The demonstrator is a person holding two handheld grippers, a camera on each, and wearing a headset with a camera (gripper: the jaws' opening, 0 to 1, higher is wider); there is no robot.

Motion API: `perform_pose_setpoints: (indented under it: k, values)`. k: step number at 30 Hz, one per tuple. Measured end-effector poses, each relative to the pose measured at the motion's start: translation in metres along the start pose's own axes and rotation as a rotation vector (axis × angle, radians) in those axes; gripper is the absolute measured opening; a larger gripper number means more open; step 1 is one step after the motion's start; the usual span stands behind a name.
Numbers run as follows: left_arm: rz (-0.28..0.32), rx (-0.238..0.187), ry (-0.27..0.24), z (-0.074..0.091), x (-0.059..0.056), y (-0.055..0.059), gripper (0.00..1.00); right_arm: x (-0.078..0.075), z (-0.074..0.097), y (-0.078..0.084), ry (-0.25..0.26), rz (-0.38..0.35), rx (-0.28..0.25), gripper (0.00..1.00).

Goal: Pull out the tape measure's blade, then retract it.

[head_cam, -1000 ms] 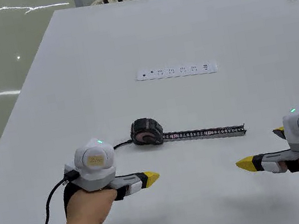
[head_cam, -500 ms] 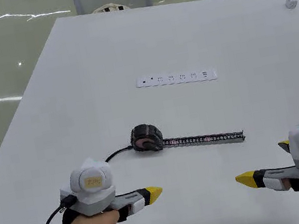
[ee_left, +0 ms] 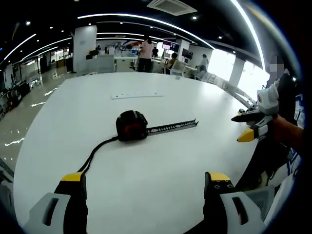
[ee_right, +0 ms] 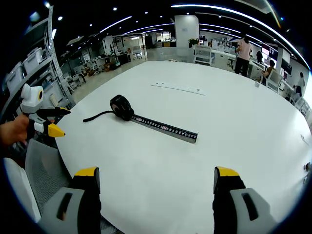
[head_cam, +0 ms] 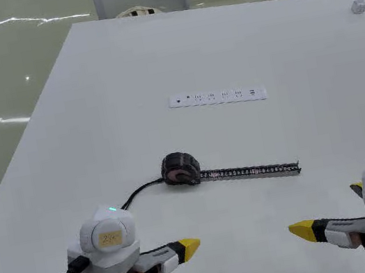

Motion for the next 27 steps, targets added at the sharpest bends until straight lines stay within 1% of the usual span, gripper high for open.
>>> perform_pose_setpoints:
  k: [4, 10, 11, 14, 17, 19, 21, 25, 27]
  values:
    - [0.01, -0.003, -0.007, 0.007, -0.002, 0.0, 0.98, 0.001, 0.008, 0.002, 0.017, -0.018, -0.006, 1.0]
    - [0.028, -0.003, -0.028, 0.016, -0.005, 0.0, 0.98, 0.002, 0.019, 0.005, 0.03, -0.03, -0.005, 1.0]
    - [0.034, 0.0, -0.039, 0.017, -0.005, 0.0, 0.99, 0.003, 0.021, 0.005, 0.034, -0.038, -0.004, 1.0]
    - [0.044, -0.002, -0.035, 0.019, -0.008, -0.001, 0.98, 0.004, 0.022, 0.008, 0.03, -0.041, 0.0, 1.0]
    - [0.05, 0.004, -0.047, 0.022, -0.012, -0.003, 0.98, 0.005, 0.024, 0.009, 0.029, -0.049, 0.001, 1.0]
    - [0.055, 0.014, -0.067, 0.023, -0.013, -0.002, 0.98, 0.006, 0.024, 0.01, 0.029, -0.054, 0.005, 1.0]
    - [0.065, 0.011, -0.064, 0.023, -0.015, -0.004, 0.98, 0.006, 0.025, 0.011, 0.029, -0.058, 0.004, 1.0]
    - [0.066, 0.012, -0.065, 0.023, -0.016, -0.003, 0.98, 0.006, 0.025, 0.011, 0.029, -0.059, 0.004, 1.0]
    - [0.074, 0.015, -0.079, 0.022, -0.017, -0.003, 0.98, 0.005, 0.025, 0.011, 0.029, -0.058, 0.006, 1.0]
Point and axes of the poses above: the centre of the closed fingertips' face, and the gripper's own axes: z roughly backward along the fingers, x roughly to its left, y roughly out of its underside, the point moved 6 cm from there along z, roughly backward along the fingers, and after that the axes turned 1 degree about x, right-handed, at the moved point
